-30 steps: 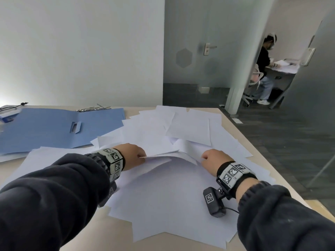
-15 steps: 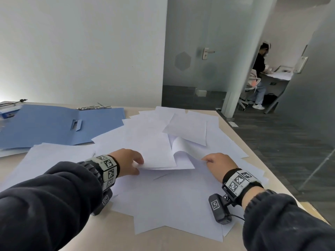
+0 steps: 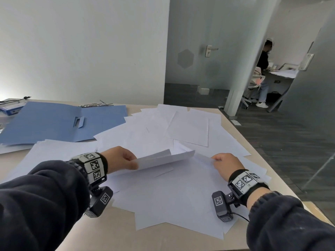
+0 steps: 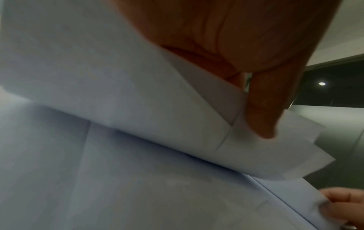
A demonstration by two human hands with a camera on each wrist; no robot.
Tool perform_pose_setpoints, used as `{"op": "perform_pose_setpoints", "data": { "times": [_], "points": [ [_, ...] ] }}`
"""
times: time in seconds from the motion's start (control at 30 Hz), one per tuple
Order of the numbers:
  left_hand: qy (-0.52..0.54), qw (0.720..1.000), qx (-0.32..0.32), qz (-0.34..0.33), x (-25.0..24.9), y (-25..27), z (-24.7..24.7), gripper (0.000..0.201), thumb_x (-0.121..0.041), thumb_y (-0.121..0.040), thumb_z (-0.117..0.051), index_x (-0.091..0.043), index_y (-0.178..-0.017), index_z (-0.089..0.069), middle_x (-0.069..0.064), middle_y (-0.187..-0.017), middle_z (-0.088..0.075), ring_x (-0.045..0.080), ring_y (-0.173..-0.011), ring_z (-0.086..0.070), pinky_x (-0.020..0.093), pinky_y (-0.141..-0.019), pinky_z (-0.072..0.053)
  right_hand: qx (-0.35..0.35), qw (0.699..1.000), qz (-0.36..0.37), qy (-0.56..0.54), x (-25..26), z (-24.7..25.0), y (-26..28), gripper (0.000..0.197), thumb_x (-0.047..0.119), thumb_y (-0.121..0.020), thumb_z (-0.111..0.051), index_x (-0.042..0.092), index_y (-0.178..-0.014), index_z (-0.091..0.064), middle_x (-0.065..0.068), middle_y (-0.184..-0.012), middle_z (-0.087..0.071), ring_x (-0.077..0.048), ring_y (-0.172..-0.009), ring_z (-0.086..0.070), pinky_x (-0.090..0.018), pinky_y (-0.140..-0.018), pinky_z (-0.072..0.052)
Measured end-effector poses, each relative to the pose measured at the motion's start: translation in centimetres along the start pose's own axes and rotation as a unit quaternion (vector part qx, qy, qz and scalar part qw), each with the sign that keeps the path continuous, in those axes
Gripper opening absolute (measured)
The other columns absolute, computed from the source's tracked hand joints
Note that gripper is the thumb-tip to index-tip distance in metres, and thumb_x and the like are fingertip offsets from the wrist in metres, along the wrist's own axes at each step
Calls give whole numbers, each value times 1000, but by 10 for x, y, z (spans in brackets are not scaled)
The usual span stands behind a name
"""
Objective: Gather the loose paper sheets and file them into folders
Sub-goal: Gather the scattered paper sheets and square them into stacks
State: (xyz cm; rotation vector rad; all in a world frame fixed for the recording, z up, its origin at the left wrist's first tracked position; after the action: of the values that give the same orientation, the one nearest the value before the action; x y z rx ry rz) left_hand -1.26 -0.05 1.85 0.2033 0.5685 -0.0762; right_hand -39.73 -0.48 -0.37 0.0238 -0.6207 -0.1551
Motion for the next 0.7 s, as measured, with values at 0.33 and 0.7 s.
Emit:
{"op": "perform_pose_setpoints", "data": {
  "times": [0.33, 0.7],
  "points": [
    [28, 986, -155, 59, 5, -6, 10, 2, -23, -93, -62, -23, -94, -64, 2, -92, -66, 20, -77, -58, 29, -71, -38, -44, 999, -31, -4, -14, 9, 5, 30, 13, -87, -47, 27, -88, -73, 2, -80, -71, -25, -79, -67, -36, -78, -58],
    [160, 958, -229, 70, -10, 2, 28, 18, -21, -95, -55, -20, -109, -66, 0, -83, -65, 19, -73, -60, 29, -68, -44, 150, 968, 70, 191, 27, 1, 42, 24, 26, -92, -54, 33, -100, -76, 11, -110, -71, -14, -101, -65, -29, -94, -53]
  ]
}}
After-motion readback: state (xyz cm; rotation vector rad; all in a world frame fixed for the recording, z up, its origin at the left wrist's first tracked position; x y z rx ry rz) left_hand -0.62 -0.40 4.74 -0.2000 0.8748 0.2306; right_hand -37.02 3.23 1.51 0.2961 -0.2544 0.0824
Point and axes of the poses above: each hand's wrist, its own y-axis away from the middle knuckle, its own z-axis out of the back of the hand, x = y × z, the point moved 1 cm from there along -y, towards the middle knuckle
